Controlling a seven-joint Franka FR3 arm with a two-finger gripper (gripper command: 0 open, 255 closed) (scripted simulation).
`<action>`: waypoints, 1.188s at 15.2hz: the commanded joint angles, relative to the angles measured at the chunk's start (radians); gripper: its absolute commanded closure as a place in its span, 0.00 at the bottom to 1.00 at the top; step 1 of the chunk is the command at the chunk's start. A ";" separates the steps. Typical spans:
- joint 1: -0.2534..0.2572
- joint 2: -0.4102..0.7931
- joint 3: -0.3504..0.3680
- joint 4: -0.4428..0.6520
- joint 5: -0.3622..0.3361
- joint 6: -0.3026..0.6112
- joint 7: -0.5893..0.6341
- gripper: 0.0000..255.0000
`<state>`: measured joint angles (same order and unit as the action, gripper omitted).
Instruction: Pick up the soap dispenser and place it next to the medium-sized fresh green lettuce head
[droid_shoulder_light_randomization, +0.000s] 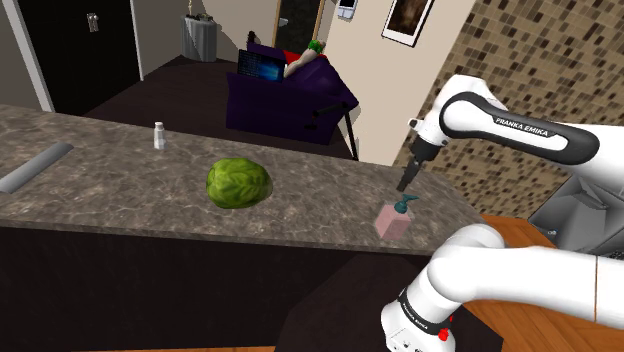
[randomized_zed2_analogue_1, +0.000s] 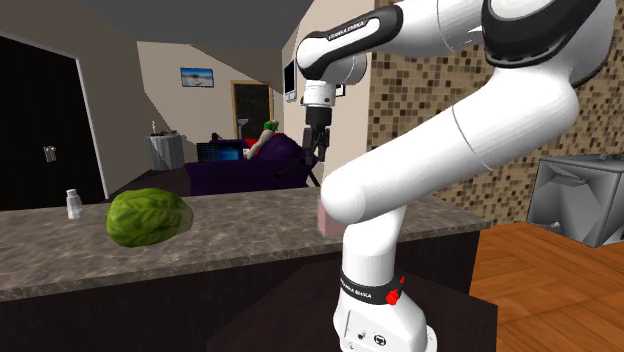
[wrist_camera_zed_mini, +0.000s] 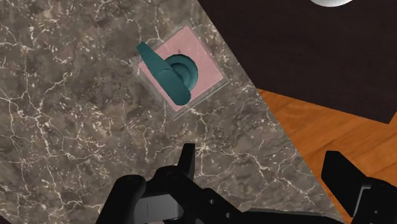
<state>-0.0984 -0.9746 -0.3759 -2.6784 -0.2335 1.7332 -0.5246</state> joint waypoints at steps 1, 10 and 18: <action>-0.012 0.026 -0.058 -0.008 -0.049 0.031 -0.067 0.00; -0.037 0.120 -0.218 -0.058 -0.173 0.175 -0.210 0.00; -0.041 0.137 -0.239 -0.096 -0.191 0.229 -0.208 0.00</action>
<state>-0.1391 -0.8376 -0.6142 -2.7738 -0.4244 1.9611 -0.7329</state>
